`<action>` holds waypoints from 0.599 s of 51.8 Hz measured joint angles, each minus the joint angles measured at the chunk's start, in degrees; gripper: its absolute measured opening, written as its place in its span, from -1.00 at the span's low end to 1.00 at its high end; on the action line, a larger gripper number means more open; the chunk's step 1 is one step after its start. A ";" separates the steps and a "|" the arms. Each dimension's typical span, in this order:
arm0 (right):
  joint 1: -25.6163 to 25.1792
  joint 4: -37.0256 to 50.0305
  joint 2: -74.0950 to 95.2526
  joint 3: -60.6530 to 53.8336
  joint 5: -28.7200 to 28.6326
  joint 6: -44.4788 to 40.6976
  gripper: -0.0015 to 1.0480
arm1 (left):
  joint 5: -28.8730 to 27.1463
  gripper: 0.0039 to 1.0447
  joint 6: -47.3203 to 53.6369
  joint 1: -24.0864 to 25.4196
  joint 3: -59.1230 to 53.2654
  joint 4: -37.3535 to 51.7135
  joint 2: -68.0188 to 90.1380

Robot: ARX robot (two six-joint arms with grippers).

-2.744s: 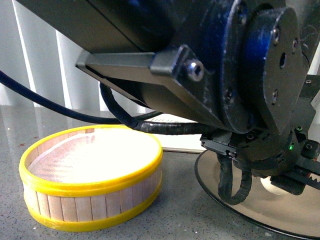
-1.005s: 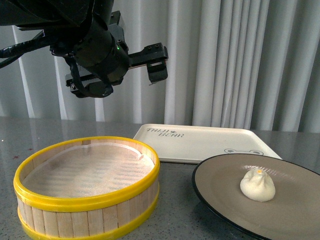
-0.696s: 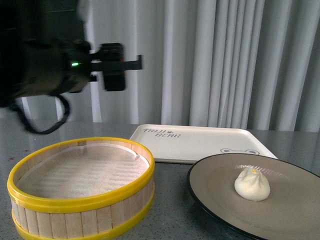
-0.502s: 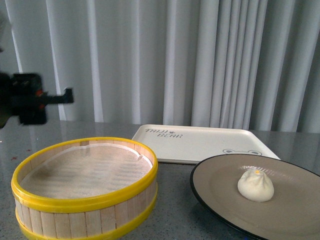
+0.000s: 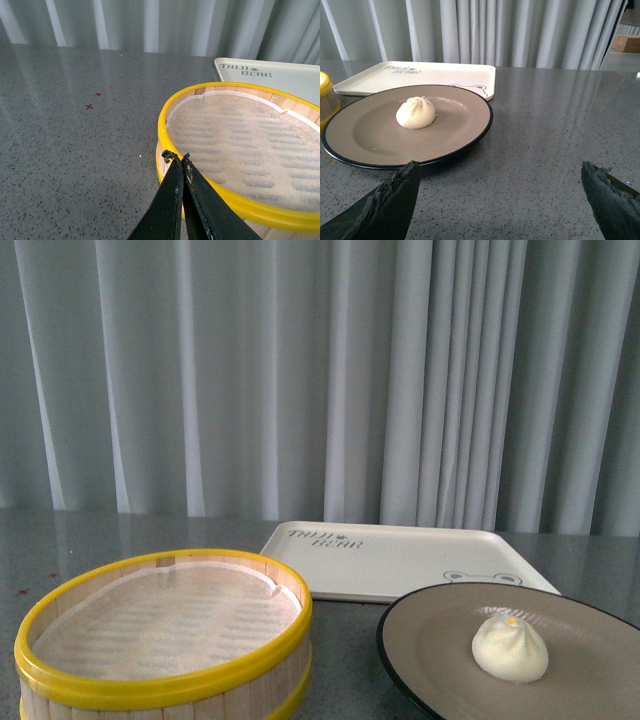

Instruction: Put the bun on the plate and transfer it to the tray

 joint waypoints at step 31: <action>0.00 0.00 0.00 0.00 0.02 0.00 0.83 | 6.23 -0.93 0.02 6.56 -12.83 -8.09 -21.81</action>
